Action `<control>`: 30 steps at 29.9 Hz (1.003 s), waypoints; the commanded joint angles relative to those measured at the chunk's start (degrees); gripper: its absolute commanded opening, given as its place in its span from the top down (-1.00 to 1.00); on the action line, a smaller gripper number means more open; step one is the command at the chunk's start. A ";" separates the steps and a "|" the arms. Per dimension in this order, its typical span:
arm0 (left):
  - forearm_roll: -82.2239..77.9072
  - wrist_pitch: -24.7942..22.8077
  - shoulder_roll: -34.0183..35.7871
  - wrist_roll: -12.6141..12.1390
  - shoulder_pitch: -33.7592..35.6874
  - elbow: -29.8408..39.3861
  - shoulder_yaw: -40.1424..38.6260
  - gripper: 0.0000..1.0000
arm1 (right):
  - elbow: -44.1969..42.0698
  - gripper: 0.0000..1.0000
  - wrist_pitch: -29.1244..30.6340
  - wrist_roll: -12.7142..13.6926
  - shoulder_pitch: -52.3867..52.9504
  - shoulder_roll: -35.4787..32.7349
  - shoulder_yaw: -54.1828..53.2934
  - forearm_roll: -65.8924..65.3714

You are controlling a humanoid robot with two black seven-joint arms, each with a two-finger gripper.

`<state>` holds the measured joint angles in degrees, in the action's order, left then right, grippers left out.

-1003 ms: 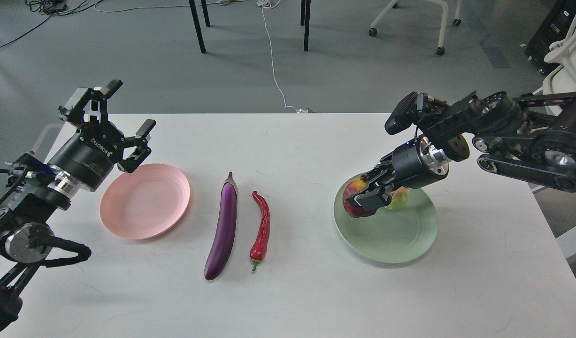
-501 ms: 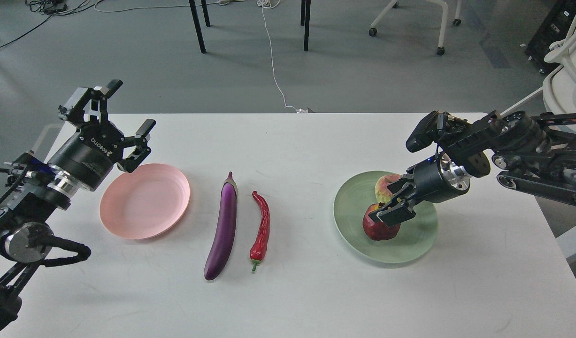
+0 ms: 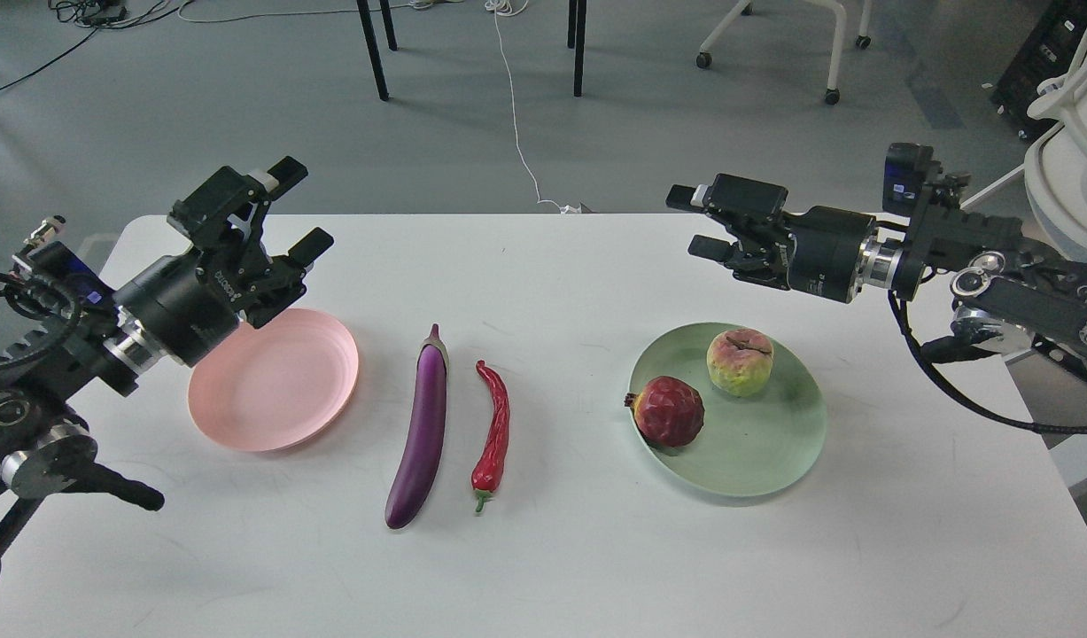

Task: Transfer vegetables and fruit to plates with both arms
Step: 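Reach the left gripper to the purple eggplant and grasp it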

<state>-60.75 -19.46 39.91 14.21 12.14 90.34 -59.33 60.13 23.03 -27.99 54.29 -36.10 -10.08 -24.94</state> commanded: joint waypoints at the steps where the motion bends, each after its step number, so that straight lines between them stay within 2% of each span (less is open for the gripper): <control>1: -21.09 0.12 1.13 -0.50 0.95 0.97 4.47 -0.97 | -1.33 -0.97 4.55 -0.01 -6.37 -1.95 -7.48 4.98; 4: -36.50 -0.14 1.40 -1.81 2.44 0.89 7.38 -0.97 | -1.69 -0.97 4.97 -0.01 -10.16 -3.63 -10.66 5.16; 6: -41.53 -1.28 1.40 -5.40 4.19 0.80 10.54 -0.97 | -1.69 -0.97 4.97 -0.01 -11.57 -4.16 -11.89 5.16; 10: -42.43 -6.64 1.14 -11.39 10.78 -0.25 18.53 -0.97 | -1.77 -0.97 4.97 -0.01 -12.89 -4.33 -13.39 5.16; 15: -42.69 -7.61 1.05 -14.73 17.46 -4.64 27.59 -0.97 | -1.86 -0.97 4.97 -0.01 -13.24 -4.51 -13.65 5.16; 19: -42.61 -7.79 0.79 -15.27 20.20 -6.32 31.03 -0.97 | -1.86 -0.97 4.97 -0.01 -13.60 -5.56 -14.09 5.16; 30: -42.43 -8.32 -3.43 -15.44 20.99 -10.01 31.73 -0.95 | -1.86 -0.97 4.97 -0.01 -14.04 -5.65 -14.27 5.16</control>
<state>-103.11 -27.50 37.96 -1.21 33.12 81.94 -28.17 58.27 28.01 -28.00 40.25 -41.74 -24.35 -19.77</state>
